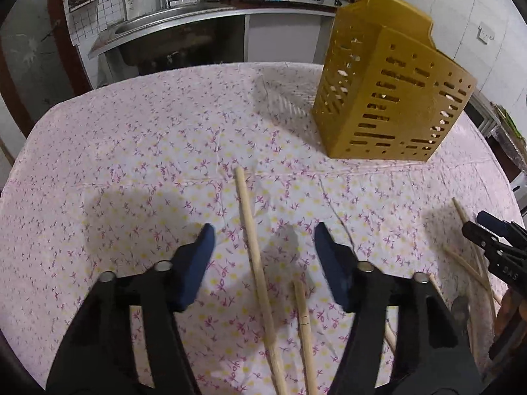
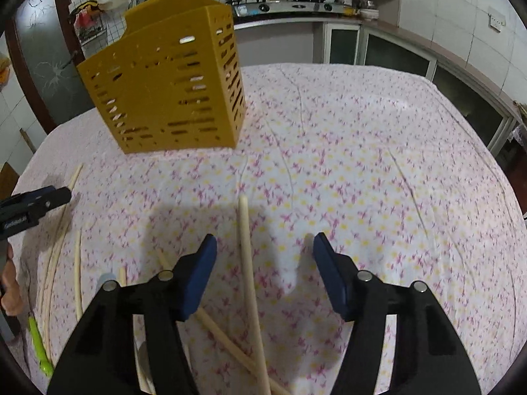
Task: Organize utensils
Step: 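Move the left tool down to a wooden chopstick and close on it, then lift the chopstick with the left tool toward the yellow holder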
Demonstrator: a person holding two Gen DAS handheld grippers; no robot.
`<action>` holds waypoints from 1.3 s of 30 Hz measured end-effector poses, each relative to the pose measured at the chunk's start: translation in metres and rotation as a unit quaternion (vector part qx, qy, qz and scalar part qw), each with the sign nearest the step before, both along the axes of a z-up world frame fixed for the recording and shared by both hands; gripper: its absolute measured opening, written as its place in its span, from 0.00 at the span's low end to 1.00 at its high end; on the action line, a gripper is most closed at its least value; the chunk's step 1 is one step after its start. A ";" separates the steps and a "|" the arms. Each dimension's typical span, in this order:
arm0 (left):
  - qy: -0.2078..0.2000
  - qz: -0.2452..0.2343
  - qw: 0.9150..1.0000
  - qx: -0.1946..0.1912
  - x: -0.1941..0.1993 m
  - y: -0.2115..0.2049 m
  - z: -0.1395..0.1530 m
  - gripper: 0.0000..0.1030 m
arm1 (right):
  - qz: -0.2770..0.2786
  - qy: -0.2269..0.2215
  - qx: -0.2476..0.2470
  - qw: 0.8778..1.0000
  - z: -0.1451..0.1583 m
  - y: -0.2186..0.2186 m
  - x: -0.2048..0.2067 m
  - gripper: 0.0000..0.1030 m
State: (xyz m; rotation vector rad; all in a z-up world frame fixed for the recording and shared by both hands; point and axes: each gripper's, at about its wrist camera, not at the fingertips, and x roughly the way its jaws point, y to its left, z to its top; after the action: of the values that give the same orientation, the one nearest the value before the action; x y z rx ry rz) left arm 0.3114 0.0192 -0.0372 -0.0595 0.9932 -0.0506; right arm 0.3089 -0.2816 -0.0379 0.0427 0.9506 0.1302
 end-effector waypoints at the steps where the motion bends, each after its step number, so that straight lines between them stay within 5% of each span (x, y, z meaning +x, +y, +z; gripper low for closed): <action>1: 0.006 -0.001 1.000 -0.003 0.001 0.000 -0.002 0.50 | 0.000 0.004 0.000 1.000 -0.001 0.000 0.000 0.54; 3: 0.024 -0.001 1.000 -0.014 0.004 0.001 -0.009 0.43 | -0.002 0.010 0.001 1.000 -0.002 -0.001 0.000 0.50; 13: 0.007 -0.007 1.000 0.018 0.004 -0.009 -0.017 0.43 | -0.011 0.000 -0.025 1.000 -0.006 0.004 -0.002 0.32; 31: -0.016 -0.011 0.999 0.025 -0.006 -0.016 -0.024 0.43 | -0.014 -0.013 -0.024 1.000 -0.004 0.007 -0.003 0.18; 34: -0.017 -0.008 0.999 0.028 -0.004 -0.015 -0.022 0.37 | -0.017 -0.015 -0.019 1.000 -0.004 0.005 -0.002 0.14; 39: -0.017 -0.001 1.000 0.026 0.000 -0.010 -0.020 0.10 | -0.018 -0.018 -0.018 1.000 -0.004 0.005 -0.002 0.08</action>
State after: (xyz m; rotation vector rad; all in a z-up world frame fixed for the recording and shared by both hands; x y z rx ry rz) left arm 0.3114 0.0095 -0.0570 -0.0099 0.9595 -0.0271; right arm 0.3067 -0.2764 -0.0415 0.0238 0.9154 0.0807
